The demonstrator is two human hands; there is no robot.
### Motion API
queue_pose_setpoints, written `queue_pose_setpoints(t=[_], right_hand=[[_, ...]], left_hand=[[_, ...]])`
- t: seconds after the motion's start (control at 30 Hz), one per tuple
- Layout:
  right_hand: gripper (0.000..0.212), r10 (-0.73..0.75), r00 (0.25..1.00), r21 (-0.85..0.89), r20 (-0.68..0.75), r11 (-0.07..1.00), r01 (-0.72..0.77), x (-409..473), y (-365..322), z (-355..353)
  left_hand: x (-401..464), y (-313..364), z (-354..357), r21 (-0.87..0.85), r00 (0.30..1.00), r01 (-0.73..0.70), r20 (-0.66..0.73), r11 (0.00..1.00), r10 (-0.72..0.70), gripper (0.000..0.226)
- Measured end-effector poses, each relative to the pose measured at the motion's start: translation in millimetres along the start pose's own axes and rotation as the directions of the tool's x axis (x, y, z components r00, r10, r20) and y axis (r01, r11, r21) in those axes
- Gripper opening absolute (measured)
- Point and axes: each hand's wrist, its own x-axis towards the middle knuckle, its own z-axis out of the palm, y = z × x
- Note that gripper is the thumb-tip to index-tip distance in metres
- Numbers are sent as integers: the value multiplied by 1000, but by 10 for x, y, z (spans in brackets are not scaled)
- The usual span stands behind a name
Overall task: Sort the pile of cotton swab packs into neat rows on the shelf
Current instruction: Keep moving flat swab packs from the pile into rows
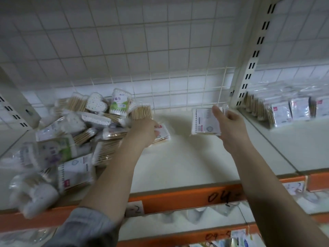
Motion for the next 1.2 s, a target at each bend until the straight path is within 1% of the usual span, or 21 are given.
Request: queue_pose_setpoints(t=[0.03,0.1,0.13,0.17,0.27,0.33,0.4,0.5,0.6,0.7,0.77,0.9,1.07,1.2], right_hand=[[62,9,1000,5,-21,1000,-8,-70,-1,-17],[38,27,997,10,-76,1000,-27,-215,-6,-41],[29,41,995,10,-96,999,-40,-288,-8,-52],[24,44,993,15,-112,999,-43,-374,-23,-58],[22,56,987,21,-148,998,-53,-587,-48,-101],[22,79,984,24,-158,997,-76,-693,-58,-136],[22,108,981,38,-163,994,-103,-777,-82,-174],[26,146,980,57,-136,989,-140,-837,-112,-237],[26,182,976,84,-123,981,-172,-845,-154,-331],[19,225,969,147,-102,967,-209,-820,-197,-501],[14,234,970,150,-63,963,-223,-793,-217,-666],[4,231,973,150,-11,962,-227,-703,-264,-1159],[8,178,984,120,-10,977,-175,-578,-330,-2059],[12,114,993,107,-32,988,-110,-536,-438,-2827]], left_hand=[[-13,-9,14,6,1000,-20,-7,1000,20,33],[-29,-27,25,38,999,-54,-2,998,54,36],[-31,-34,22,55,997,-67,31,996,65,39],[-34,-32,13,71,995,-77,76,995,71,42],[-30,-4,-12,104,981,-81,184,991,61,47],[-28,16,-10,111,981,-78,184,991,56,49],[-35,40,-5,100,987,-60,152,993,44,55],[-50,94,-12,-13,992,-10,122,1000,12,60],[-85,190,-22,-52,997,-20,67,998,24,50],[-158,362,-26,-174,1000,-1,13,985,4,40],[-204,505,-12,-250,999,18,-31,968,-27,33],[-323,916,78,-453,984,59,-122,889,-127,27],[-516,1664,343,-613,942,13,-258,790,-215,21],[-684,2370,558,-734,910,-18,-293,679,-292,21]])
